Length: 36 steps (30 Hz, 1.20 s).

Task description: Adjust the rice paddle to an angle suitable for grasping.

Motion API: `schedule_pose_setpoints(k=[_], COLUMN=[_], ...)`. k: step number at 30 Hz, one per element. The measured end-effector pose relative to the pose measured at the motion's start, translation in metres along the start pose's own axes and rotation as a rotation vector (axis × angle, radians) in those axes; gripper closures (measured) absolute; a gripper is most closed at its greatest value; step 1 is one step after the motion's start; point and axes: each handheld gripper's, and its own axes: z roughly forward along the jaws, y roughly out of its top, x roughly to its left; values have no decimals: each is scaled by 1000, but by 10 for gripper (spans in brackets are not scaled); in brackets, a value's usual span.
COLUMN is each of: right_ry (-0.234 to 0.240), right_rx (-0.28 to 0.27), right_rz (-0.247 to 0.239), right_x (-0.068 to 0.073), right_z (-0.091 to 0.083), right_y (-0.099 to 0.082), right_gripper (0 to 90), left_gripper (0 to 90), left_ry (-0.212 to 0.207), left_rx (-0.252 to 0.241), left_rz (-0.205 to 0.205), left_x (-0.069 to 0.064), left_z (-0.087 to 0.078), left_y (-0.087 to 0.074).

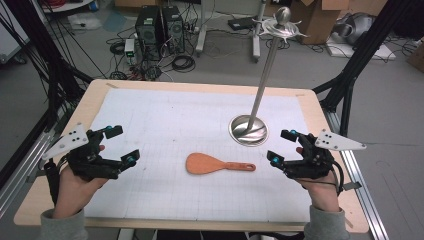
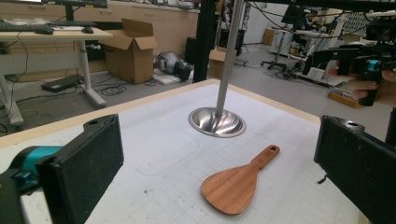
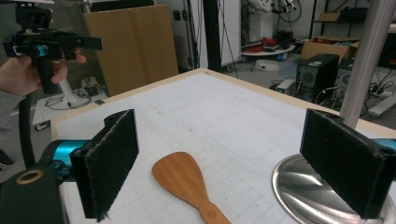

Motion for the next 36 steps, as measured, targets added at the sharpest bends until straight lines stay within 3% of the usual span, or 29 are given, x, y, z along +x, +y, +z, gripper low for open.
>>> schedule_pose_setpoints(k=[7,10,13,14,16,23,26,28,36], right_ry=[-22,-37,-41,-41,-43,-91,-80,-68,-37], right_rx=[-48,-60,-66,-66,-70,-15,-7,5,39], right_rz=[-2,-26,-52,-52,-78,-160,-152,-137,-123], right_x=[-1,1,3,3,6,19,20,20,21], right_z=[0,2,8,8,12,37,44,54,71], right_y=[-1,-1,-3,-3,-5,-13,-14,-16,-18], right_gripper=[151,180,342,342,434,757,805,875,894], left_gripper=[18,18,18,18,18,18,18,18,18], left_ry=[5,8,18,19,21,28,59,58,62], left_rx=[10,8,14,15,13,23,59,58,60], left_rz=[2,-1,-5,-6,-4,2,37,41,31], left_x=[-1,0,3,3,3,1,-2,-3,-2], left_z=[-1,-2,-2,-3,-3,-4,-3,-4,-6], left_y=[-2,-4,-6,-6,-7,-8,-9,-9,-13])
